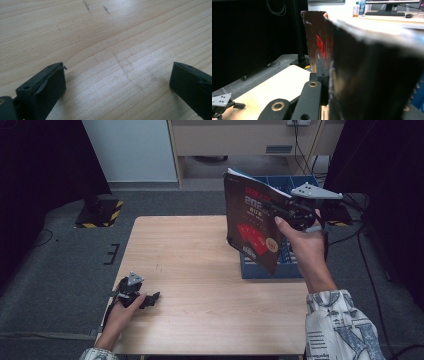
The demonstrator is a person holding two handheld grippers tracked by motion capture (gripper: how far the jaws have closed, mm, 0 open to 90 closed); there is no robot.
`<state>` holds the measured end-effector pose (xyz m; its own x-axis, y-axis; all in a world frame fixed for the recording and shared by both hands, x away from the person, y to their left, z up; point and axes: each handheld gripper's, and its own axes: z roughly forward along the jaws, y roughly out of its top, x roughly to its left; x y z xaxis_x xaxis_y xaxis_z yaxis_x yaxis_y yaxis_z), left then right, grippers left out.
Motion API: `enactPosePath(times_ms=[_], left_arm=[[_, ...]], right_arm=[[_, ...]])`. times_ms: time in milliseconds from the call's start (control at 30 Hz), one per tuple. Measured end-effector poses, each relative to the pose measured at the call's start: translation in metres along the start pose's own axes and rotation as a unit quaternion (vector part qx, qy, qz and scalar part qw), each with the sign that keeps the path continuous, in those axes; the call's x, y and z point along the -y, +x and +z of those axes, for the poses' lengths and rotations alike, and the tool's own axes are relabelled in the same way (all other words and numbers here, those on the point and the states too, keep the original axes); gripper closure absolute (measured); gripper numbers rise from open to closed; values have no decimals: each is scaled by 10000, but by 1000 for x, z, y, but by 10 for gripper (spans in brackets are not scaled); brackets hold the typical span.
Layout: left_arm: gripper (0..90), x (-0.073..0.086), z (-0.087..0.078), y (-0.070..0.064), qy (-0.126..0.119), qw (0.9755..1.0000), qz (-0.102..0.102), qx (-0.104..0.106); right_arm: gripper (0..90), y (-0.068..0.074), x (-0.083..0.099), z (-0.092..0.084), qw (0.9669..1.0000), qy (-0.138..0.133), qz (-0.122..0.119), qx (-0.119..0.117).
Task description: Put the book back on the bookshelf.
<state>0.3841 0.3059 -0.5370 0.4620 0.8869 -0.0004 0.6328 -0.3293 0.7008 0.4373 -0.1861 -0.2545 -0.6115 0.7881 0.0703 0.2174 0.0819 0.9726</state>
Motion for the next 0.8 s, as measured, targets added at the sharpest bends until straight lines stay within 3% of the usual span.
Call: enactPosePath(times_ms=[800], left_arm=[[0, 0, 0, 0, 1, 10000, -8, -13]], right_arm=[[870, -31, 5, -33, 9992, -107, 147, 370]])
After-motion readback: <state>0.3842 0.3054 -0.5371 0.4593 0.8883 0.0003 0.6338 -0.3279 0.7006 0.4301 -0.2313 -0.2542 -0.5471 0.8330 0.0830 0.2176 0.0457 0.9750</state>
